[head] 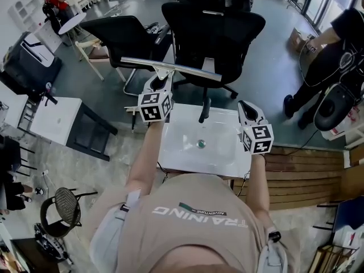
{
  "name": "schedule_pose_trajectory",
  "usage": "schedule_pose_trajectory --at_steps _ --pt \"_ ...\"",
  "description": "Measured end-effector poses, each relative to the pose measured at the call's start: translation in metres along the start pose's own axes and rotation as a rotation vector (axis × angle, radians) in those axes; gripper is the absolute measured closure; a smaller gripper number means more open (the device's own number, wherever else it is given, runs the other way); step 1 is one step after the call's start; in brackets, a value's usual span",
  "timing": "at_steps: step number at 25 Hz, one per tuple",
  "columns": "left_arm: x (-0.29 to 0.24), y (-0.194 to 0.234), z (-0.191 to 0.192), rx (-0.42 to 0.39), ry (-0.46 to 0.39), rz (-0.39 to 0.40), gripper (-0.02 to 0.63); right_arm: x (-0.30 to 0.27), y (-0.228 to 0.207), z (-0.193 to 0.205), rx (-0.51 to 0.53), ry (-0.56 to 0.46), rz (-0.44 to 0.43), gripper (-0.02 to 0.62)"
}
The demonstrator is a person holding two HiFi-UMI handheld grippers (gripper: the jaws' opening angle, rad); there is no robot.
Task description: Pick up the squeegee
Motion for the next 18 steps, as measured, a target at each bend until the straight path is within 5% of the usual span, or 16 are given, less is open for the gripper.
schedule_pose_trajectory --at_steps 18 --pt "0.0016 -0.0024 0.0038 -0.001 0.007 0.002 0.509 0.0019 0.0026 -0.0095 0.011 -0.023 -0.004 0.560"
Point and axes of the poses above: the fingertips, and each gripper's own axes: x backward along the fingers, y to its left, z out of its underside, the point moved 2 cm from there along x, backward along the fingers, and after that the axes turned 4 degrees about z, right-handed, at the moved point
